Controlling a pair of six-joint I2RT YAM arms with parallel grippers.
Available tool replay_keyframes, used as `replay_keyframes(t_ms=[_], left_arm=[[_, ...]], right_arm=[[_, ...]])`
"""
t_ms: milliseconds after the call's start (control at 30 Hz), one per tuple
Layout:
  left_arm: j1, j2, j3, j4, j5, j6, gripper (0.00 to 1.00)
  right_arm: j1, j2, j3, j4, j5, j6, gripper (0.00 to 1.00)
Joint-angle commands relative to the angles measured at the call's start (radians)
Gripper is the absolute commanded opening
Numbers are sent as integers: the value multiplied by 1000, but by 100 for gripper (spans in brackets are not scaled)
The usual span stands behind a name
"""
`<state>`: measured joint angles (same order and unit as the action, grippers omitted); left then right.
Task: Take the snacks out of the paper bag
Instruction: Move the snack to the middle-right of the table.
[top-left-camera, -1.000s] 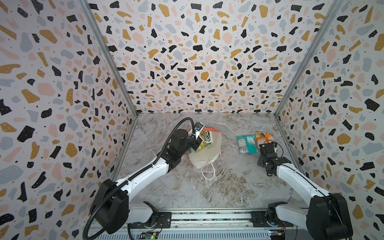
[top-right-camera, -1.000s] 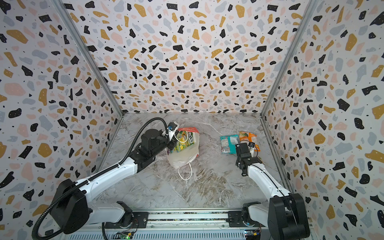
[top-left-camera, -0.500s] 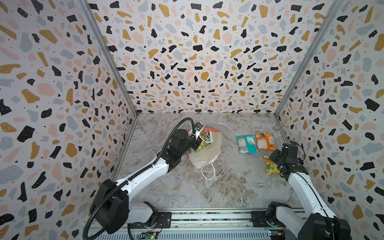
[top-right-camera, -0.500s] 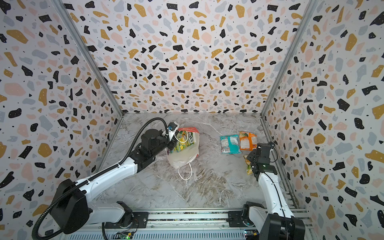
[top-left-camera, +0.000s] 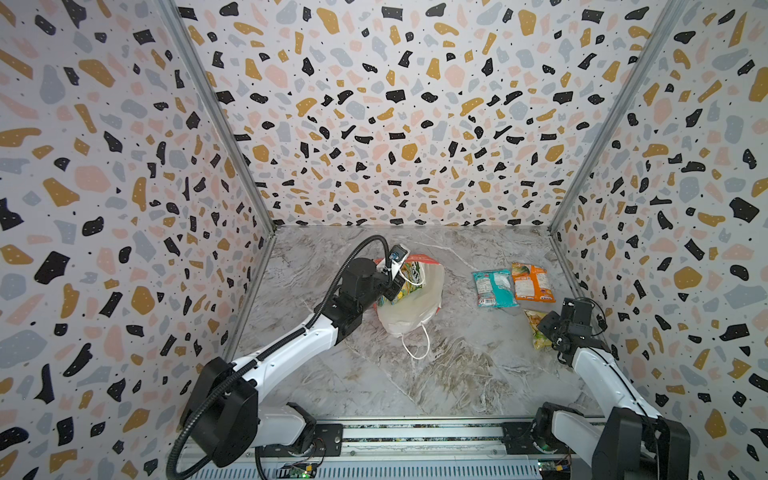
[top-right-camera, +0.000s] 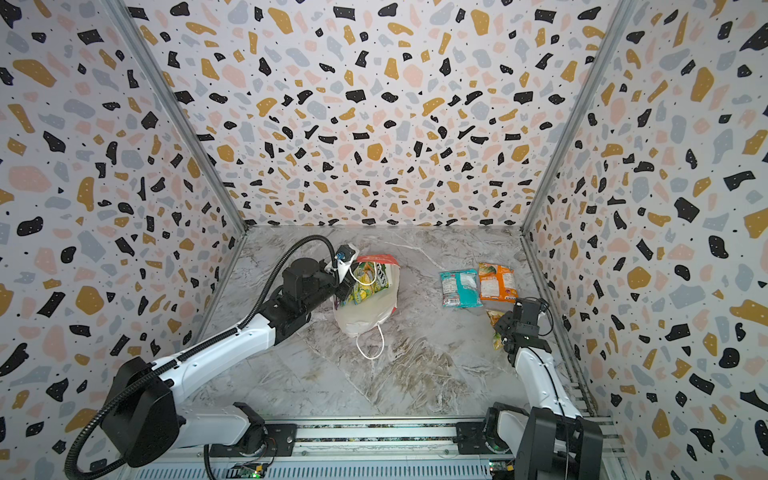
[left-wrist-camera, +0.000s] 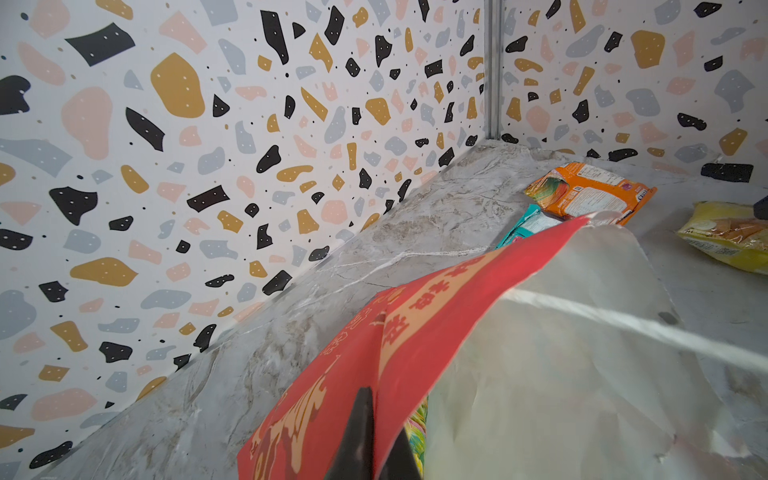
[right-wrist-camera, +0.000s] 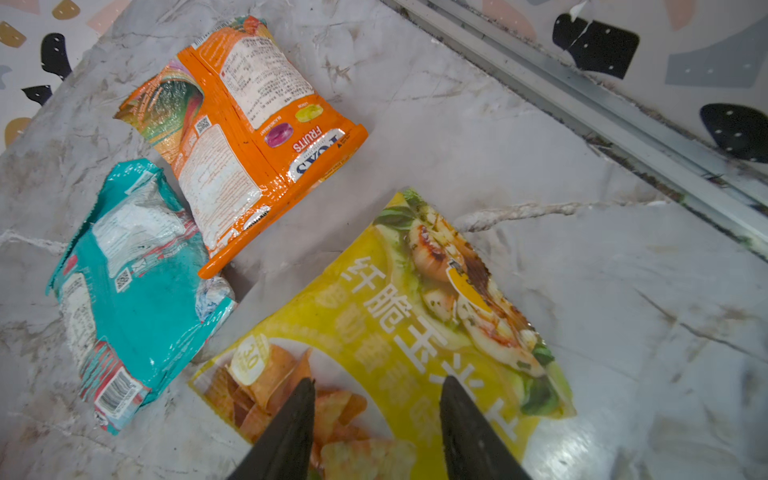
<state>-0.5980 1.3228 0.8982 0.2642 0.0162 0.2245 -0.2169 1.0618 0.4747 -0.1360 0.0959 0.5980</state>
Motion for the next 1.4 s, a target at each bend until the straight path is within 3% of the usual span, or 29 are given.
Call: replay_keyframes(t_ms=[0,333,933,1367], left_arm=[[-3,7,1,40,0,10,0],[-3,10,8,30,13,10,0],[-3,-16,-10,49,14,-1,0],[-3,-6,3,38,17,-2,0]], right_arm=[[-4,6,-20,45,-19,-1,50],[0,67,-30,110,-57,18,48],[40,198,36,176,22,62,48],[41,75,180,55,8,72,53]])
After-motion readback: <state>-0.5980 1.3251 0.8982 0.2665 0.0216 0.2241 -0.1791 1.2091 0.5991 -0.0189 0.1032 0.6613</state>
